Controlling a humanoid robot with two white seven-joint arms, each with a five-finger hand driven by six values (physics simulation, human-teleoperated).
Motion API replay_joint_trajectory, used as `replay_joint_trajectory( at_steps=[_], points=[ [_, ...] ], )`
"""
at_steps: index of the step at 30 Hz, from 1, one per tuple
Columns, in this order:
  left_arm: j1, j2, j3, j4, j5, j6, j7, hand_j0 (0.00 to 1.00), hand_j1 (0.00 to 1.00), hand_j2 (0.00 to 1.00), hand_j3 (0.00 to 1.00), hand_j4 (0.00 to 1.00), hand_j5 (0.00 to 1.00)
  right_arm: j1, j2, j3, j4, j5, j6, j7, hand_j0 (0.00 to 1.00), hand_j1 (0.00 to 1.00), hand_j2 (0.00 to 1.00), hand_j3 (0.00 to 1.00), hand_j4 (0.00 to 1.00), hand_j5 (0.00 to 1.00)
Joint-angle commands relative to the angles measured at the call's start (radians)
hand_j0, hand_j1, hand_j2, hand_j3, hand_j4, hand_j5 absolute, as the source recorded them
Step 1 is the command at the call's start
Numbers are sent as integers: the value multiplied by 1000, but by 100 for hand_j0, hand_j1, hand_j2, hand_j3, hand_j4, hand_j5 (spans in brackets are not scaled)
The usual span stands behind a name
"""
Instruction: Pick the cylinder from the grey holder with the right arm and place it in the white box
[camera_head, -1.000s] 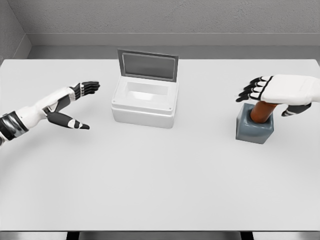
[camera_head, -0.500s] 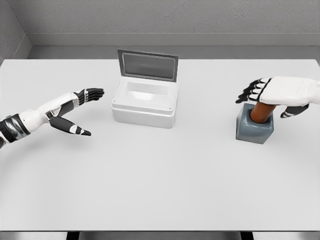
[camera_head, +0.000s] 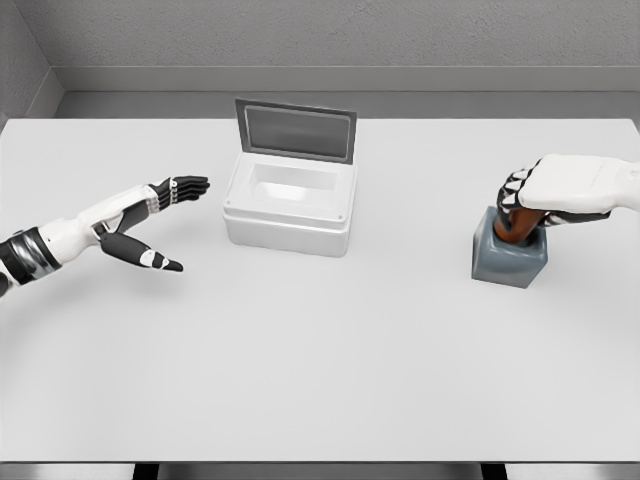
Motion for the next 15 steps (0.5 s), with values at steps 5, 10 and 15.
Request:
replay_joint_trajectory(
  at_steps=[5, 10, 15],
  points=[
    [0, 0, 0, -1, 6, 1, 0, 100, 100, 100, 100, 100, 100, -3, -1, -5, 0, -5, 2, 0, 22, 22, 22, 22, 22, 22],
    [0, -2, 2, -1, 5, 1, 0, 100, 100, 100, 100, 100, 100, -15, -1, -53, -6, -22, 2, 0, 22, 22, 22, 22, 22, 22],
    [-2, 0, 2, 1, 5, 1, 0, 100, 100, 100, 100, 100, 100, -75, 88, -56, -9, -34, 2, 0, 22, 22, 22, 22, 22, 22]
  ],
)
